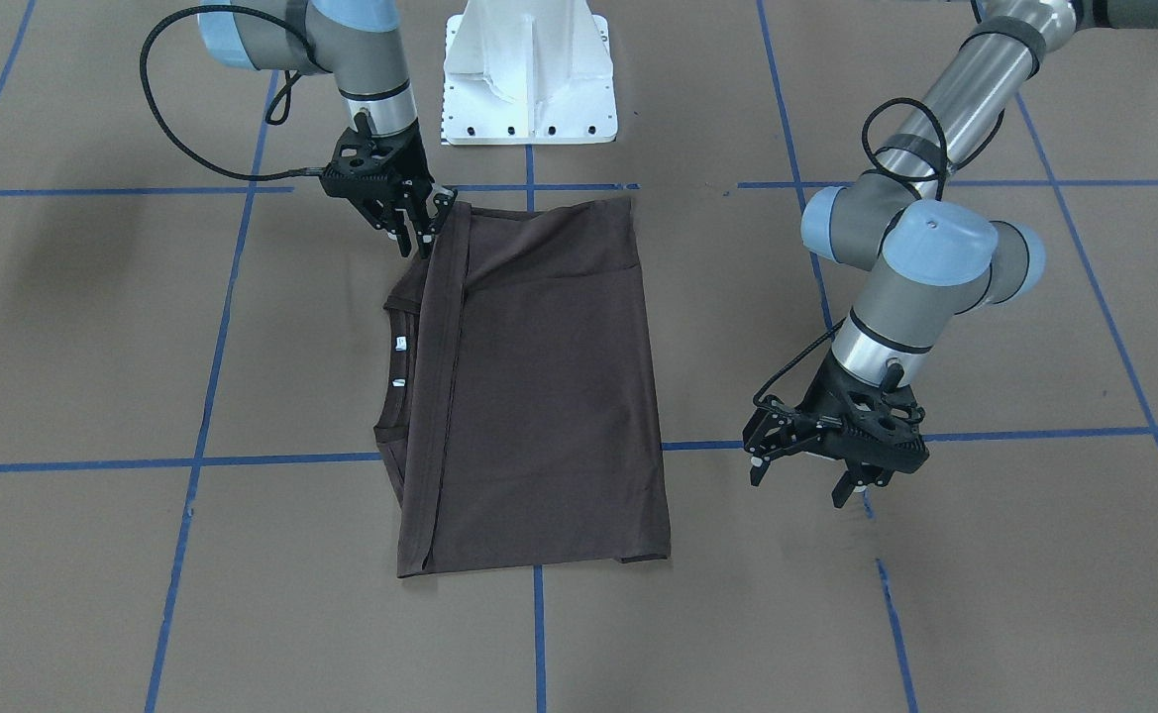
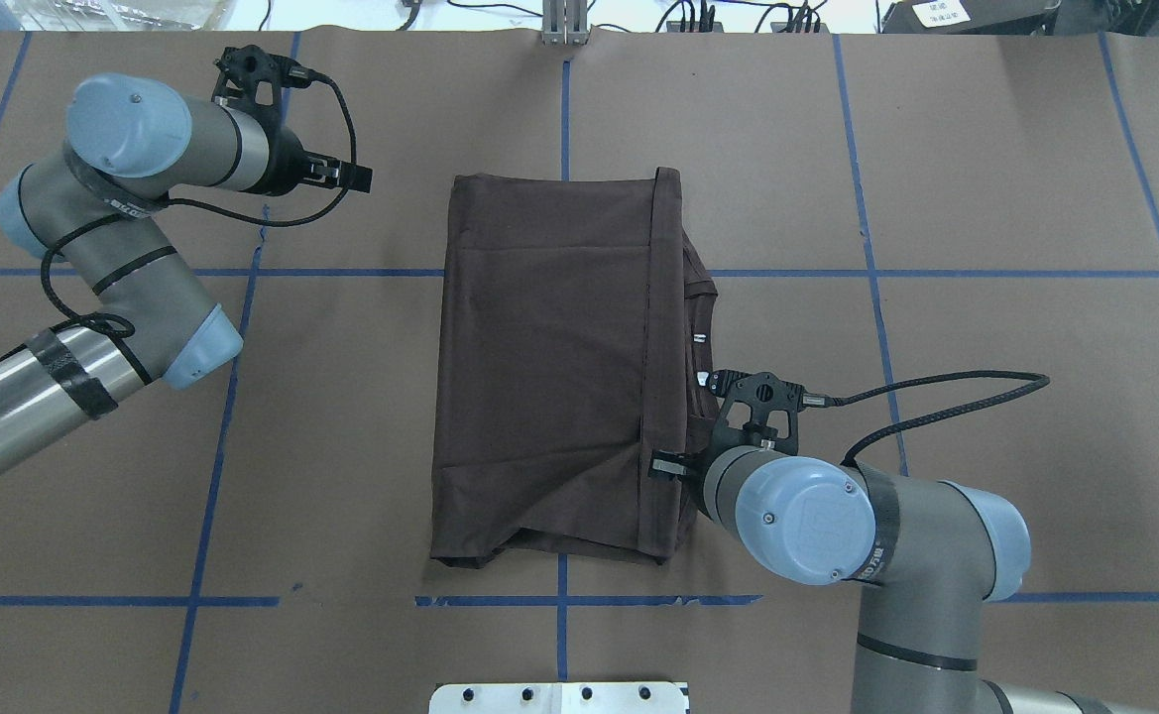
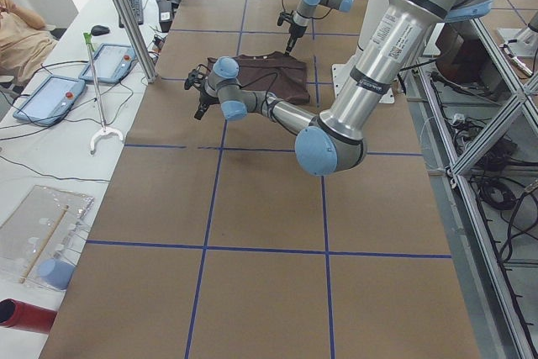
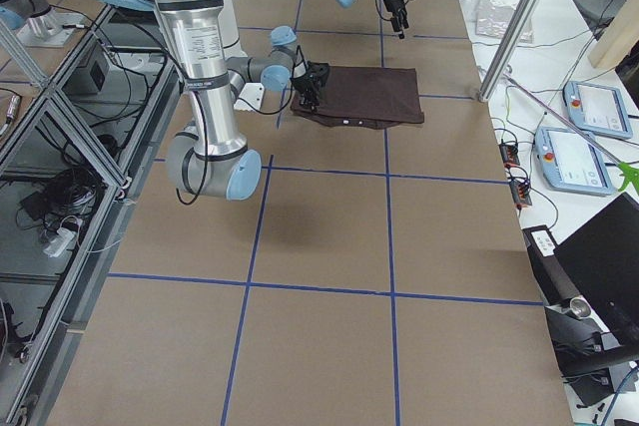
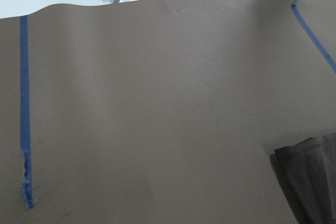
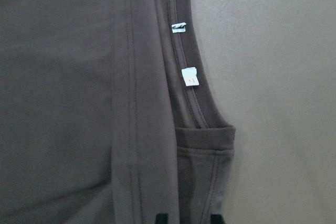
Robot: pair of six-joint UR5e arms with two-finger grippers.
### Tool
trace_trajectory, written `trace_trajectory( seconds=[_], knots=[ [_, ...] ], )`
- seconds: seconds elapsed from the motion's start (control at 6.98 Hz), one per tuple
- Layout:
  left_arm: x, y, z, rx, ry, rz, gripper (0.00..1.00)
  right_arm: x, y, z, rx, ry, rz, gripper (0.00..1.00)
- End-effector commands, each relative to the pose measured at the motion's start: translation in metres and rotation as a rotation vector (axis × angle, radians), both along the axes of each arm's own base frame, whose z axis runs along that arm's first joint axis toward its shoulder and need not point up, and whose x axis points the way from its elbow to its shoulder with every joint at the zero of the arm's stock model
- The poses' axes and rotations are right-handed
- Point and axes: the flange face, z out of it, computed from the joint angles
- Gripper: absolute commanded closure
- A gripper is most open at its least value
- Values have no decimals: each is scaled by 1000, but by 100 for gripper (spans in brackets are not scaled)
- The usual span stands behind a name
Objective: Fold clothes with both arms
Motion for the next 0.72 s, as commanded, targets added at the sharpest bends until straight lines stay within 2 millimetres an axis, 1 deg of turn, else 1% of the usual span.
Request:
trace_trajectory(
  seconds=[0.0, 0.14, 0.29, 0.43, 0.57],
  knots=[
    [1, 0, 1, 0, -2, 1, 0, -22, 39, -16, 72, 43, -74, 0],
    [1, 0, 0, 0, 0, 0, 0, -35, 55, -18, 149, 82, -115, 2],
    [2, 1, 0, 0, 0, 2, 0, -40, 68, -20, 229, 110, -180, 21],
    [2, 1, 1, -1, -1, 2, 0, -49, 77, -18, 288, 142, -218, 22],
    [1, 1, 2, -2, -2, 2, 0, -54, 76, -11, 343, 186, -240, 31]
  ],
)
